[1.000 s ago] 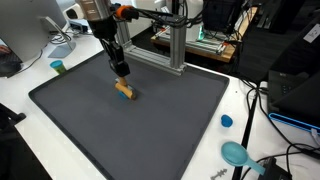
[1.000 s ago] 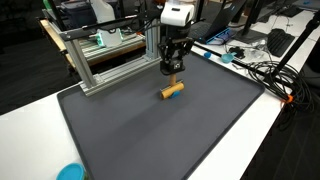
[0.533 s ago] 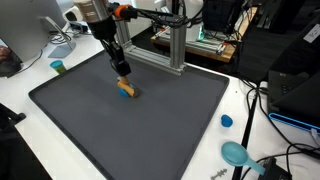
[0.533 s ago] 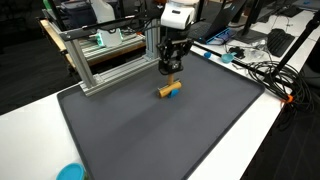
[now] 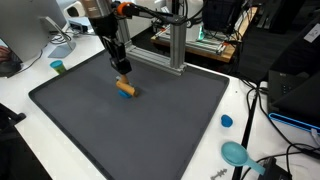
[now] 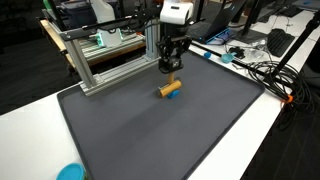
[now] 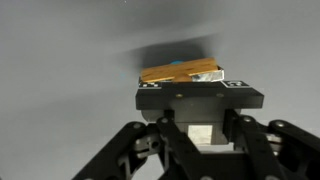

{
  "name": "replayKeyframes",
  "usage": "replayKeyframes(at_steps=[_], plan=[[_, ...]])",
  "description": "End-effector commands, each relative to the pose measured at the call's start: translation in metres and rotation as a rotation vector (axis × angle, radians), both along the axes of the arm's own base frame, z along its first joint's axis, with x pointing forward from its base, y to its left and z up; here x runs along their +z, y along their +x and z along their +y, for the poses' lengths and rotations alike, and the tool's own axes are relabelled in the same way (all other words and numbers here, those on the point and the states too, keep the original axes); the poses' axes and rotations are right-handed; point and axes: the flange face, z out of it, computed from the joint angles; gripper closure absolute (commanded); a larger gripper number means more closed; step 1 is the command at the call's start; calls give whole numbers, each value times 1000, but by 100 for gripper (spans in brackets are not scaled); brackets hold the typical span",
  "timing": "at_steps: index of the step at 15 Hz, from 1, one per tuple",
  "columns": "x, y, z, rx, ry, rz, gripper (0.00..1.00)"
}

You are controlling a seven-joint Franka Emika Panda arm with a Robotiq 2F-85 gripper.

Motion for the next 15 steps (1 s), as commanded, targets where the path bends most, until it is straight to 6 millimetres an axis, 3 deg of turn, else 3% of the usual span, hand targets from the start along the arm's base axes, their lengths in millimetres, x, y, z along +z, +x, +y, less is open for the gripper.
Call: replayKeyframes(at_steps=[1, 4, 6, 15], plan=[[63, -43, 4, 101, -28, -159, 78], [102, -55, 6, 246, -78, -202, 78], [113, -59, 11, 346, -72, -122, 78], [67, -66, 65, 694, -112, 235, 78]])
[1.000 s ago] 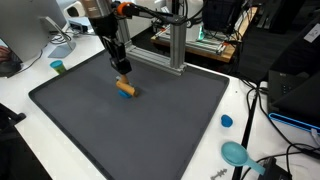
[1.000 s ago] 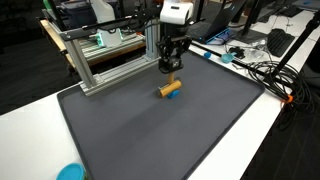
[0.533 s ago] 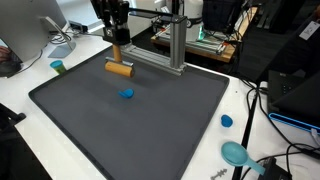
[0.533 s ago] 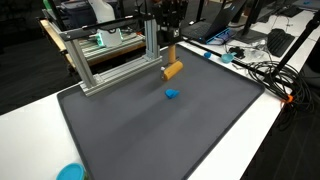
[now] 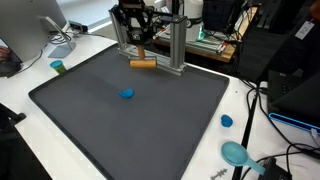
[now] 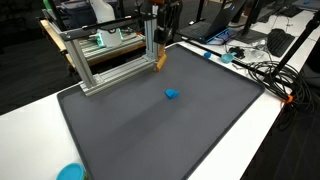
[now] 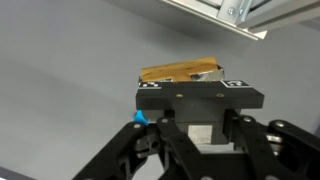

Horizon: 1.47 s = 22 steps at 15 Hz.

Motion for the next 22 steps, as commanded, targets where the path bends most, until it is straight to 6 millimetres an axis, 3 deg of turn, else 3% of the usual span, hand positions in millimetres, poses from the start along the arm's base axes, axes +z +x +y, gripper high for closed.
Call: replayKeyframes(at_steps=[1, 2, 3, 5, 6, 8, 15, 22], plan=[[-6, 12, 9, 148, -77, 103, 78], [-11, 1, 8, 76, -39, 60, 78], [-15, 2, 10, 83, -42, 70, 53], [-20, 2, 10, 81, -41, 76, 53], [-20, 2, 9, 81, -41, 76, 78], [-10, -2, 15, 213, -16, -2, 78], [42, 6, 31, 578, -12, -18, 78], [36, 41, 42, 869, -228, 7, 78]])
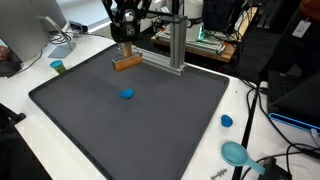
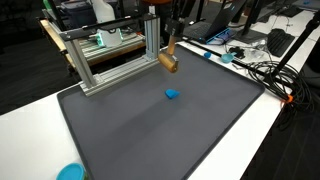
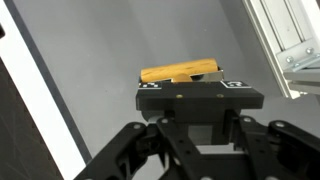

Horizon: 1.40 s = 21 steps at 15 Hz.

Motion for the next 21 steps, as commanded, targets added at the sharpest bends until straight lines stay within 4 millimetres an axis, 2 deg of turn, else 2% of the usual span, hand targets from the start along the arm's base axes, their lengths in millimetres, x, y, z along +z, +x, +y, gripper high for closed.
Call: replayKeyframes(at_steps=[1, 4, 5, 7, 10, 12, 16, 21], plan=[[-3, 4, 2, 39, -27, 1, 53], [-10, 12, 4, 86, -55, 8, 53], [-10, 13, 4, 89, -56, 9, 78], [-15, 11, 13, 126, 34, 25, 78], [-6, 10, 2, 164, 189, 39, 78], [-2, 11, -16, 215, 251, 21, 78], [1, 4, -56, 296, 243, -5, 78], [-25, -15, -71, 299, 227, -14, 78]])
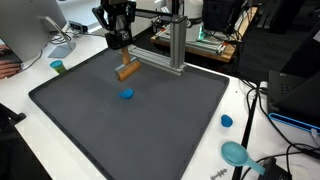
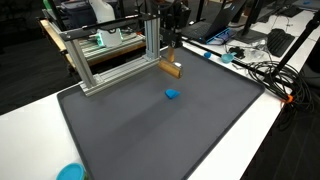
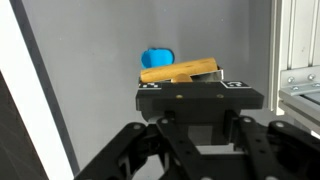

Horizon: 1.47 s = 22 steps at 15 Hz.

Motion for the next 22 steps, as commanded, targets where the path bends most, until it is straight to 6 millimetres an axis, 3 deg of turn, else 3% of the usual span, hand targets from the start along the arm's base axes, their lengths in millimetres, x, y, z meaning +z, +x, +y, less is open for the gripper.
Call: replayKeyframes(at_steps=[1, 2, 5, 6, 11, 22], plan=[[-11, -16, -2, -54, 36, -64, 78], [-12, -6, -1, -16, 6, -20, 53], [-22, -9, -1, -37, 14, -34, 53], [-22, -9, -1, -39, 15, -35, 78], [-54, 9, 1, -36, 5, -53, 78], [-79, 29, -10, -112, -25, -40, 78]])
